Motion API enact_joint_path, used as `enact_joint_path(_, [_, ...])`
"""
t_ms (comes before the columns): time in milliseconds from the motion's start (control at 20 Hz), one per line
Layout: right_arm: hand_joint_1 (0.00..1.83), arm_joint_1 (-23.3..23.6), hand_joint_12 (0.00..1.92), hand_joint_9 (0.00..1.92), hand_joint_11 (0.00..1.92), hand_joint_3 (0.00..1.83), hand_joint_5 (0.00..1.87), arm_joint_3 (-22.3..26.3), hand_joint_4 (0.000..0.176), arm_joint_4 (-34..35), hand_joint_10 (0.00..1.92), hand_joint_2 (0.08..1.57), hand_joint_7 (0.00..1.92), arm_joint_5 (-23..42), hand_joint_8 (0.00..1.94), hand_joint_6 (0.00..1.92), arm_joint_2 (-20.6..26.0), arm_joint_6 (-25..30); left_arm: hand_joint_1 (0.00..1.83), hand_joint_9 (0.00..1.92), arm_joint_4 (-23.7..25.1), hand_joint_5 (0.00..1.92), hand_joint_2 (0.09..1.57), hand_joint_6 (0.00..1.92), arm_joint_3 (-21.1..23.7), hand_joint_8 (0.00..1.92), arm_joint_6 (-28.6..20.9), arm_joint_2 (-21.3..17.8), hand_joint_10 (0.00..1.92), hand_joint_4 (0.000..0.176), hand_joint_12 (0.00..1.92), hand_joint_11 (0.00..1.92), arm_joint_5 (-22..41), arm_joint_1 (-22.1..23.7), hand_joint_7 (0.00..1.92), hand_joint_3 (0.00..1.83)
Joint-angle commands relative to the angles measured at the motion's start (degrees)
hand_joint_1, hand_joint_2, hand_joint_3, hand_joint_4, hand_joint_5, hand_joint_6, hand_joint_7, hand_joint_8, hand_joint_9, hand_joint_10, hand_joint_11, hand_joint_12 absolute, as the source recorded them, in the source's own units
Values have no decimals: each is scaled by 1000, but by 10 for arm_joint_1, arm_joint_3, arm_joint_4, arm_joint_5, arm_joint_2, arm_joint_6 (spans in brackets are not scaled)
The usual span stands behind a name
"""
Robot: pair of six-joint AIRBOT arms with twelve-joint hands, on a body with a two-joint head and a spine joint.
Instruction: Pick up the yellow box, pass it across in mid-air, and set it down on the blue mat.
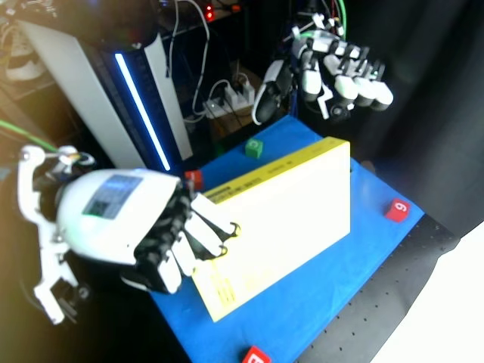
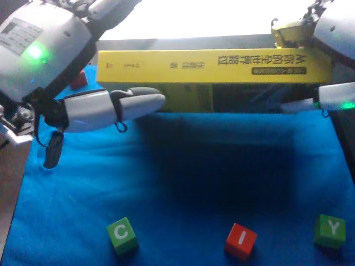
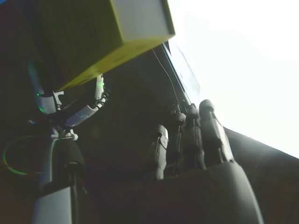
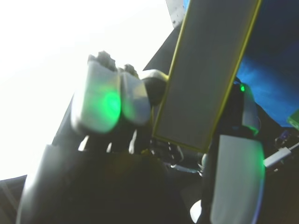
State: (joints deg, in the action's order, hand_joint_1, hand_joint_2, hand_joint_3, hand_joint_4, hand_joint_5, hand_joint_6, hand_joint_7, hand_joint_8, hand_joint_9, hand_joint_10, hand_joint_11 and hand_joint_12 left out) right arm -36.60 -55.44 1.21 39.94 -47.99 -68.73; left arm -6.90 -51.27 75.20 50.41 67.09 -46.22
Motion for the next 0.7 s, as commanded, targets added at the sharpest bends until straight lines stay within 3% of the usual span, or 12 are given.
enact_joint_path(0, [1436,13,1921,1522,1598,405,1133,2,0,6,1921,1017,1370,72,1941,1921,8,-1,548,0,-7,0,1065,0,3,0,0,-7,0,136,0,0,75,-1,0,4])
enact_joint_path(100, [1439,14,1921,1545,1633,420,1155,6,0,6,1921,1016,1390,72,1941,1921,21,-1,527,0,-22,0,1052,0,6,0,0,-17,0,108,0,0,81,-12,0,0])
enact_joint_path(200, [1511,14,1921,1610,1676,372,1179,17,0,9,1921,990,1425,72,1941,1921,44,0,513,0,-45,0,1055,0,10,0,2,-29,0,98,0,0,94,-27,0,0])
enact_joint_path(250, [1511,14,1921,1610,1676,372,1179,23,0,10,1921,990,1425,72,1941,1921,55,0,513,0,-54,0,1055,0,12,0,3,-34,0,98,0,0,100,-34,0,0])
enact_joint_path(300, [1538,13,1921,1577,1648,317,1139,30,0,11,1921,1009,1400,72,1941,1921,66,0,538,0,-65,0,1054,0,16,0,5,-41,0,126,0,0,108,-42,0,0])
enact_joint_path(350, [1567,13,1921,1458,1451,315,1146,37,0,15,1921,1018,1363,72,1941,1921,75,0,586,0,-77,0,1071,0,21,0,9,-49,0,115,0,0,119,-52,0,5])
enact_joint_path(500, [1594,10,1921,1422,1482,262,1135,44,0,36,1921,1035,1325,72,1941,1921,84,0,608,0,-102,0,1102,0,27,0,12,-59,0,135,0,0,140,-71,0,12])
enact_joint_path(550, [1591,-2,1921,1413,1488,184,1129,45,0,51,1921,1072,1312,72,1941,1921,85,0,561,0,-110,0,1104,0,27,0,12,-61,0,119,0,0,143,-74,0,11])
enact_joint_path(650, [1626,-21,1921,1269,1350,90,1103,42,0,77,1921,1091,1200,72,1941,1921,86,0,520,0,-118,0,1109,0,27,0,12,-62,0,115,0,0,143,-75,0,10])
